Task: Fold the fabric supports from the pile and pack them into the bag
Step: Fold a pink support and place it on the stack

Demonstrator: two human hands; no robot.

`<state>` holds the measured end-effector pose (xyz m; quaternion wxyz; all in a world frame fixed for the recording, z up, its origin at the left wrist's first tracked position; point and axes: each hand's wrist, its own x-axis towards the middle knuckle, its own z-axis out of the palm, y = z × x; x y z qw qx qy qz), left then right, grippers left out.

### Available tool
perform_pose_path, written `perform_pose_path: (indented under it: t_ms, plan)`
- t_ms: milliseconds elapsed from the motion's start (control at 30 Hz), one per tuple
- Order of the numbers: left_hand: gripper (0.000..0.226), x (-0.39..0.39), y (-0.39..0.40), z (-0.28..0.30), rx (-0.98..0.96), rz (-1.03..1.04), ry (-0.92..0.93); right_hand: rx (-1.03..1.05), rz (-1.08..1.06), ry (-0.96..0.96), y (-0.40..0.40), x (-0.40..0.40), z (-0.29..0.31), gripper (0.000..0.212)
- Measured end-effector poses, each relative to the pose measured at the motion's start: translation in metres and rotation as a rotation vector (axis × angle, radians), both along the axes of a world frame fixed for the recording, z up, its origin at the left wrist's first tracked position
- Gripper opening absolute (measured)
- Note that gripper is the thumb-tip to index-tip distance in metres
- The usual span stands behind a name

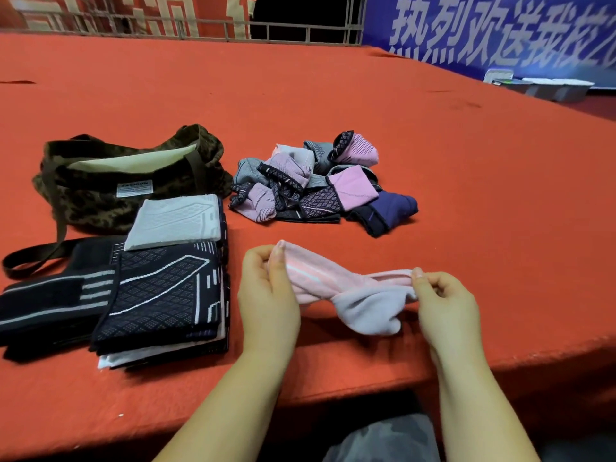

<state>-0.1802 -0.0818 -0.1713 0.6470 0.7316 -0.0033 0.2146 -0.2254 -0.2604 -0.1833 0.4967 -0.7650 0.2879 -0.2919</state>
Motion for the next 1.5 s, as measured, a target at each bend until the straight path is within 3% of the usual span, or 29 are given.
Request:
perform_pose_path:
  t_ms: [300, 433, 533, 733, 833, 967, 1133, 1200, 1300, 1400, 1500]
  plan:
    - [0.011, 0.014, 0.001, 0.017, -0.077, 0.063, -0.001, -0.041, -0.214, -0.151, -0.038, -0.012, 0.012, 0.019]
    - [0.011, 0.024, 0.002, 0.020, -0.116, 0.087, 0.021, -0.093, -0.253, -0.189, -0.039, -0.015, 0.014, 0.027]
    - [0.011, 0.031, 0.003, 0.014, -0.110, 0.080, 0.073, -0.072, -0.228, -0.169, -0.038, -0.011, 0.011, 0.026]
    - [0.026, 0.023, -0.007, -0.006, 0.091, -0.001, 0.205, -0.027, -0.051, -0.103, -0.014, -0.003, -0.001, 0.008]
    - [0.031, 0.019, -0.008, -0.017, 0.070, 0.009, 0.243, -0.199, -0.026, -0.188, 0.009, -0.010, 0.003, 0.010]
    - [0.032, 0.014, -0.009, -0.022, -0.019, 0.046, 0.293, -0.378, 0.145, 0.009, 0.042, -0.016, -0.002, 0.018]
    - [0.018, 0.002, -0.009, -0.016, -0.026, -0.041, 0.389, -0.507, 0.018, 0.066, 0.051, -0.004, -0.019, 0.019]
    - [0.042, -0.001, -0.008, -0.020, 0.150, -0.103, 0.388, -0.514, 0.005, 0.103, 0.050, 0.003, -0.021, 0.025]
    - [0.075, -0.008, -0.007, -0.028, 0.619, -0.069, 0.242, -0.558, -0.012, 0.102, 0.050, 0.015, -0.025, 0.024]
    - [0.060, -0.004, -0.015, -0.031, 0.943, -0.160, -0.018, -0.592, 0.000, 0.141, 0.050, 0.023, -0.029, 0.023]
    - [0.059, 0.012, -0.018, -0.028, 1.263, -0.435, 0.146, -0.604, 0.010, 0.207, 0.050, 0.026, -0.032, 0.026]
